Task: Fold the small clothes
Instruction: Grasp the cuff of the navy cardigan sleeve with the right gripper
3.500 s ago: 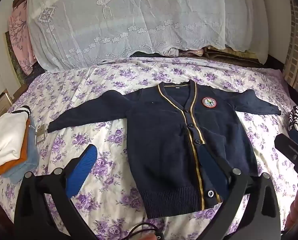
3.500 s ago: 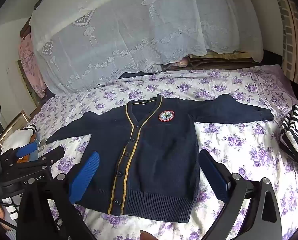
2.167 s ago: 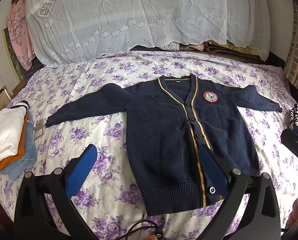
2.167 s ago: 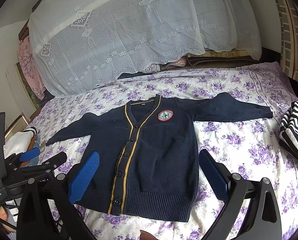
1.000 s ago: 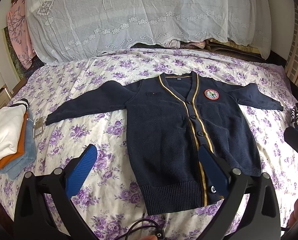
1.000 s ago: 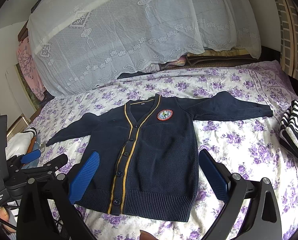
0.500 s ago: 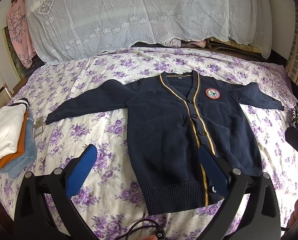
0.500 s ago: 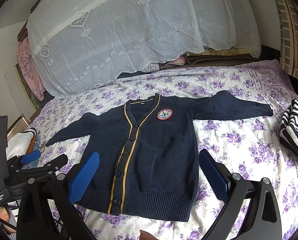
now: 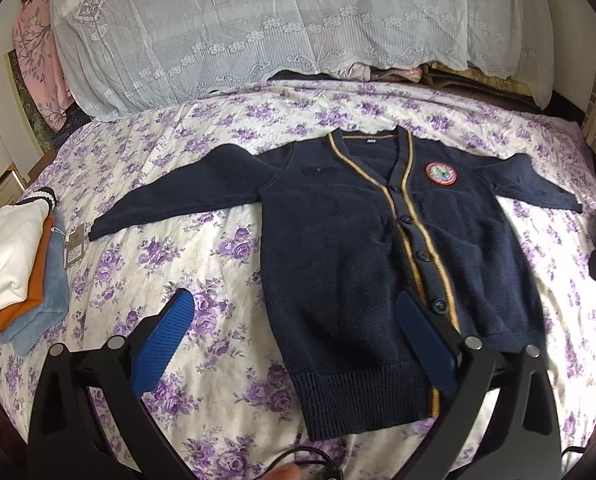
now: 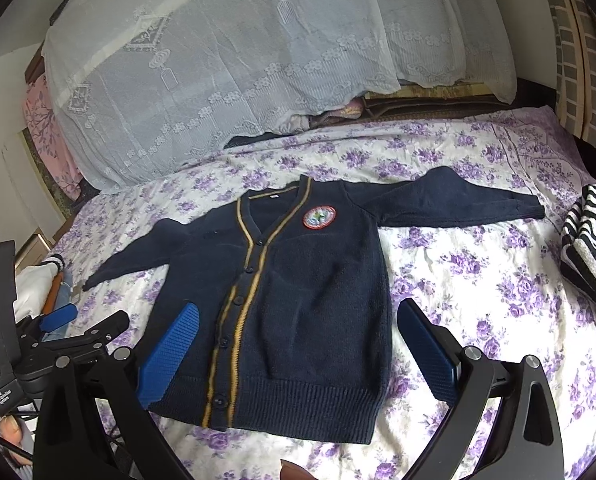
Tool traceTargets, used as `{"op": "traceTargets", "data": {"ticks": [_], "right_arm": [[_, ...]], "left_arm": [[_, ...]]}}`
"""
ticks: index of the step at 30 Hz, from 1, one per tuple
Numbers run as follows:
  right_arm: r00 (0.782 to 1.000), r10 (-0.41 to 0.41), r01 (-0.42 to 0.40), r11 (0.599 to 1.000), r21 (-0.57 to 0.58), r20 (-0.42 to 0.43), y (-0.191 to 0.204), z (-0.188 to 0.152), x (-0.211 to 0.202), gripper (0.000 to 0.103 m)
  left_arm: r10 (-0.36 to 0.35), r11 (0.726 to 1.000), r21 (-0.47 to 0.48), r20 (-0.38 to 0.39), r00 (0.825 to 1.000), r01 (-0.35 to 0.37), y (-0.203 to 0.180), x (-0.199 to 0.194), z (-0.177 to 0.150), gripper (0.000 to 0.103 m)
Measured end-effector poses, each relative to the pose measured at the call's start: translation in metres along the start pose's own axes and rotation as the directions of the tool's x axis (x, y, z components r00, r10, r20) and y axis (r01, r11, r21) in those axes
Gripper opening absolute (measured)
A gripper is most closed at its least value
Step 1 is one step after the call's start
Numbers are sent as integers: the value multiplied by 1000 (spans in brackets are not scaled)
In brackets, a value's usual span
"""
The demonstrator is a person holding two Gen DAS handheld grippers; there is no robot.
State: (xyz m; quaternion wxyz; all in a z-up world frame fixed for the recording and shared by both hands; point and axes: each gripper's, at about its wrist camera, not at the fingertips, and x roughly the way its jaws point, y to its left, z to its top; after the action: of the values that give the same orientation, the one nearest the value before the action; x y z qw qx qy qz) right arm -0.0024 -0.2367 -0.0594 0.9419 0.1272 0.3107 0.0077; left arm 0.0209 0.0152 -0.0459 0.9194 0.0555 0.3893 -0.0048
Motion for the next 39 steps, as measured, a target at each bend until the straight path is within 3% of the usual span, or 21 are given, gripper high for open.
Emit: {"op": "traceTargets", "data": {"ticks": [6,11,17,19,23,28,31,33,37,39], "right_arm": [[990,-121,122,992,18,-68,-34,-3,41,99],[962,-245,248,969,11,-117,-73,-3,83,99],[926,-339,352,935,50,-165,-114,-12,113,99],[937,-299,318,944,86,-180,-122,-16,115,100],[958,-234,256,958,128,-166,-128,-20,108,100],[984,-116,145,961,237,-131,-146,-8,98,99],[995,-65,86,938,336,-74,-171,18,96,88],[998,-61,70,911,407,-34,-192,36,98,88],[999,-53,51,827,560,-13,-239,52,109,88],[997,-73,56,785,618,2,-259,53,112,85]], "left_arm": [[39,999,38,-70,997,-36,2,51,4,99],[-4,1000,29,-158,987,9,4,86,10,99],[-5,999,52,-170,985,14,-4,104,20,98],[21,997,76,-183,983,-7,-9,111,23,98],[62,991,126,-121,991,-47,-19,111,21,98],[18,989,150,-150,989,5,-24,121,23,98],[-74,988,121,-172,982,95,-28,122,38,98],[-70,985,143,-152,986,92,-43,118,59,98],[-54,960,274,-35,998,62,-103,105,102,98],[-75,942,324,-40,996,84,-136,111,117,98]]}}
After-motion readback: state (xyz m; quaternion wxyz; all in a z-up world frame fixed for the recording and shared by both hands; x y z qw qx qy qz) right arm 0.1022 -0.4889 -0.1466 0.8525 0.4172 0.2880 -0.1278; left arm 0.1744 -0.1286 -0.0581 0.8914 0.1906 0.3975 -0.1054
